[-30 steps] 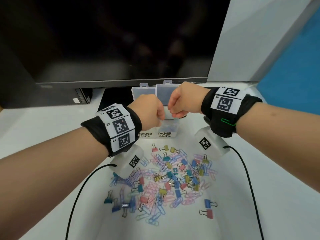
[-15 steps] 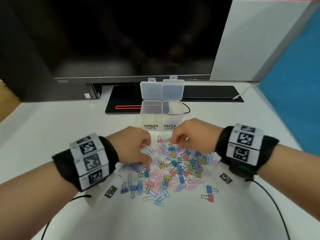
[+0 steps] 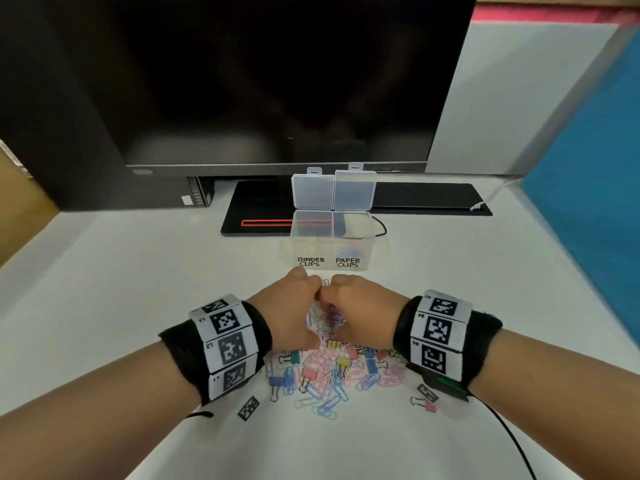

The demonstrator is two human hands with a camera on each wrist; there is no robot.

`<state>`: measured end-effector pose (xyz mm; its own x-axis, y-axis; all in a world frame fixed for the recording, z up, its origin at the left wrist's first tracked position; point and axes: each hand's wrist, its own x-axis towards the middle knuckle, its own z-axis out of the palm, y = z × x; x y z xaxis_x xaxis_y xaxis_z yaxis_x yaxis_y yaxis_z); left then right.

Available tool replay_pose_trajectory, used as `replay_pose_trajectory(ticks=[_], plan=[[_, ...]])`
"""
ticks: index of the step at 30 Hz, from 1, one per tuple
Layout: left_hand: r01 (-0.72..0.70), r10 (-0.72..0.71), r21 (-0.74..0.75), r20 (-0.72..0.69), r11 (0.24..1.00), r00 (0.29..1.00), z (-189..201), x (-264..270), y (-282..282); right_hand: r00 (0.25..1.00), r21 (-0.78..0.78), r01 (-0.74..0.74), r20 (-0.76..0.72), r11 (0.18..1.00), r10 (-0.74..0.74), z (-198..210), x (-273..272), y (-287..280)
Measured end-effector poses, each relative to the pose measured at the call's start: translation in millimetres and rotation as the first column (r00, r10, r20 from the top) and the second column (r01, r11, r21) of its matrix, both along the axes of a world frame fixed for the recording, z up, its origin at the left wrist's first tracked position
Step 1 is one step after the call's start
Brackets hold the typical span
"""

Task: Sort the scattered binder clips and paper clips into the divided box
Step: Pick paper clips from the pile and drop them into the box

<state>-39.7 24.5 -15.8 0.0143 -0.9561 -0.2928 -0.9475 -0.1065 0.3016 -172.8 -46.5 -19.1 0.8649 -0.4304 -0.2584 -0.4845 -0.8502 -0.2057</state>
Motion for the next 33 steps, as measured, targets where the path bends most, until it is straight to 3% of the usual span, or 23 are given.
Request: replay_pose_trajectory(ticks=[11,21,28,31,33], plan=[[0.056,-0.056,-0.024,0.003,0.998,0.998,0,-9,-4,0.998,-0.001,-0.060,-0.023,0.998,0.060,0,-10,3],[0.064,-0.064,-0.008,-0.012,0.998,0.998,-3,-13,-7,1.000,0.021,0.026,0.010,0.999,-0.026,-1,-8,2],[0.024,-0.024,-0.006,-0.067,1.000,0.997,-4,-9,-10,0.990,0.133,0.100,0.081,0.986,-0.112,8,-8,-9],[-0.042,0.046,0.028,-0.141,0.999,0.989,-1,-3,-10,0.955,0.310,0.237,0.103,0.921,-0.280,13,-15,-20],[-0.086,0.093,0.044,-0.191,0.995,0.977,-1,2,-12,0.890,0.542,0.339,0.082,0.769,-0.449,15,-23,-28]])
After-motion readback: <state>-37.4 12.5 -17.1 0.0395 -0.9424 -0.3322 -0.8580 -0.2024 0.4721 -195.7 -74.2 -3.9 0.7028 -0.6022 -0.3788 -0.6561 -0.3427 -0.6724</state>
